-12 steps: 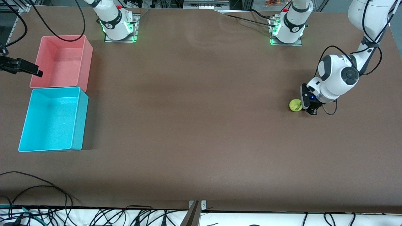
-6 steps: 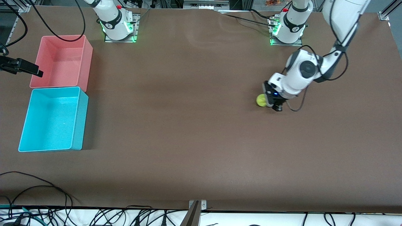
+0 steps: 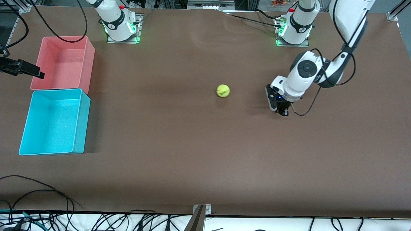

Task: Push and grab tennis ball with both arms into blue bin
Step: 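Push the tennis ball with the left gripper toward the right gripper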

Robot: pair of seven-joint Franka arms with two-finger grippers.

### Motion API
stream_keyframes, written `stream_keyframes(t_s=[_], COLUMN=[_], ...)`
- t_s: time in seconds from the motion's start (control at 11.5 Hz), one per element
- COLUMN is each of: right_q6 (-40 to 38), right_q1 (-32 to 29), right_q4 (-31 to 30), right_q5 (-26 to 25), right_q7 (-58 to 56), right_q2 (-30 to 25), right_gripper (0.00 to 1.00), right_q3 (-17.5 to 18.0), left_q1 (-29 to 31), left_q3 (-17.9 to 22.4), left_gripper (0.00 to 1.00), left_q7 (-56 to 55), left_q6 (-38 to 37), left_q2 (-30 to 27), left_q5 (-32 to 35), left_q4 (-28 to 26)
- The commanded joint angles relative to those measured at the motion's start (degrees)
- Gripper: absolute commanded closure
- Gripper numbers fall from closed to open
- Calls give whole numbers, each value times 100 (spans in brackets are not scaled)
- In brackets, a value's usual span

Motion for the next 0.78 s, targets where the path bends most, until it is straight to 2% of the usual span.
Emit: stream_keyframes(t_s=[0.0, 0.26, 0.43, 0.52, 0.69], right_q6=[-61, -44, 9, 9, 44], right_q1=[5, 58, 58, 58, 58], right_q4=[47, -118, -347, -453, -768], right_q5=[90, 63, 28, 11, -33], right_q7=[-7, 45, 46, 46, 54], right_q2=[-1, -1, -28, -45, -124], right_gripper=[0, 0, 0, 0, 0], right_q3=[6, 146, 191, 191, 321], left_q1=[614, 1369, 2001, 2161, 2171], left_q3=[-51, -69, -69, -60, -8], left_gripper=[100, 100, 100, 100, 100], left_q7=[402, 386, 245, 184, -149], left_q6=[-130, -611, -912, -1017, -1717], left_q2=[-135, -293, -372, -364, -259], left_q5=[286, 208, -299, -616, -680], left_q4=[-45, -45, 34, 217, 874])
